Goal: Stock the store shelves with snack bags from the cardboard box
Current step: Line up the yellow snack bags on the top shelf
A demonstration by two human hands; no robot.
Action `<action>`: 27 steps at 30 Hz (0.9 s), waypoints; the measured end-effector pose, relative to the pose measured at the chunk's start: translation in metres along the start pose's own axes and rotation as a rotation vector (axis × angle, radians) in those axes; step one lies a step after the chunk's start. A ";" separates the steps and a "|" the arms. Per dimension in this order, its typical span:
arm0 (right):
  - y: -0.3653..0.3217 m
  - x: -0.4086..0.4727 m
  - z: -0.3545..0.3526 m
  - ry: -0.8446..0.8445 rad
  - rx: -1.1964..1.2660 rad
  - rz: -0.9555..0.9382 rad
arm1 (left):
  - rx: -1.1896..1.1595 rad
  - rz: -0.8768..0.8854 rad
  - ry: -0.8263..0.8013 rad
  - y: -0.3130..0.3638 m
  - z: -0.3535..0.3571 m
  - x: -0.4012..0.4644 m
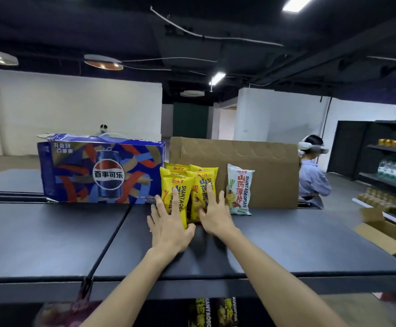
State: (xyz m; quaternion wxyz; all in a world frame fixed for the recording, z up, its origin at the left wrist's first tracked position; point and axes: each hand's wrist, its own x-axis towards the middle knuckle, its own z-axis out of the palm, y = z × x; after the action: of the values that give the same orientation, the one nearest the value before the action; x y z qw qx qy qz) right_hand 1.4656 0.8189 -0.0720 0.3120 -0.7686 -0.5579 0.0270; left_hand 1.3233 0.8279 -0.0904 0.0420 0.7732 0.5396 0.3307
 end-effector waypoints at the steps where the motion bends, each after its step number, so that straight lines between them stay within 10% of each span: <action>1: 0.004 -0.006 -0.002 -0.013 0.006 -0.008 | 0.007 0.007 0.005 0.002 -0.003 -0.006; 16: 0.115 -0.181 -0.139 -0.004 -0.153 -0.067 | -0.041 0.344 0.018 0.149 -0.016 -0.155; 27: 0.296 -0.334 -0.211 -0.011 -0.290 0.291 | -0.199 0.668 -0.238 0.292 0.085 -0.312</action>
State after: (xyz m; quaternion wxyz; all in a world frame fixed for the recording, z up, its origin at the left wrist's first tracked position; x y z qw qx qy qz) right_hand 1.6709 0.3783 -0.1557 0.1880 -0.8778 -0.4406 -0.0046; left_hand 1.5440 0.4624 -0.1786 0.0692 0.9319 0.2139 0.2845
